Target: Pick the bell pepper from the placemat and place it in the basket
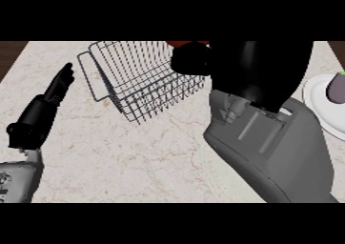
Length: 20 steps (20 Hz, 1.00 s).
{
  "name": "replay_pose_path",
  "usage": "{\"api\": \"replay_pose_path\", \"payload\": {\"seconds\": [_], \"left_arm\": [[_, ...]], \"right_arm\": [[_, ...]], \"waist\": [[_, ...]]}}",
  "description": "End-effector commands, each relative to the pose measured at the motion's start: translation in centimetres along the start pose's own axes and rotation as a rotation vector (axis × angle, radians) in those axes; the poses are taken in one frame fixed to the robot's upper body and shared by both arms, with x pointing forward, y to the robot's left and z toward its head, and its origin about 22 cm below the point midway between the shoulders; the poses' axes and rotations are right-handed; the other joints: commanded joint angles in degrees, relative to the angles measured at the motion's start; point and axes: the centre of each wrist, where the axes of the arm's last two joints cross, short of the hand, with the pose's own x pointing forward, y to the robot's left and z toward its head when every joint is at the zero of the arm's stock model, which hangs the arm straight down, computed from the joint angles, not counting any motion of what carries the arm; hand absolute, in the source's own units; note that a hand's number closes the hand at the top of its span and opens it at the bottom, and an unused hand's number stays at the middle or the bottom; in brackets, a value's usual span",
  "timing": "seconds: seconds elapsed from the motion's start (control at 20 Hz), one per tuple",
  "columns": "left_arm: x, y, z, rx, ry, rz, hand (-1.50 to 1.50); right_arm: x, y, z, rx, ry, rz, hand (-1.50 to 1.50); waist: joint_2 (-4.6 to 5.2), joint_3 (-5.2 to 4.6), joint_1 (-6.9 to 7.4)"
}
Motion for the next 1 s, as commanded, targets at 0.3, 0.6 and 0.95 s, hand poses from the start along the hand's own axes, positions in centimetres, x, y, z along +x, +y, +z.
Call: {"api": "replay_pose_path", "payload": {"seconds": [0.3,0.6,0.95], "left_arm": [[0.5,-0.9,-1.0,-0.030,-0.016,0.027,0.00],[-0.6,-1.8,-0.3,-0.013,-0.015,0.008,0.00],[0.4,-0.8,-1.1,-0.025,-0.020,0.010,0.00]], "right_arm": [[5.5,2.2,-5.3,0.118,0.269,-0.008,1.50],[6.1,4.7,-7.0,0.259,0.333,0.059,1.50],[6.4,7.8,-8.0,0.352,0.424,0.242,1.50]], "waist": [[0.79,-0.03,1.80],[0.63,-0.02,1.65],[0.64,-0.07,1.75]]}}
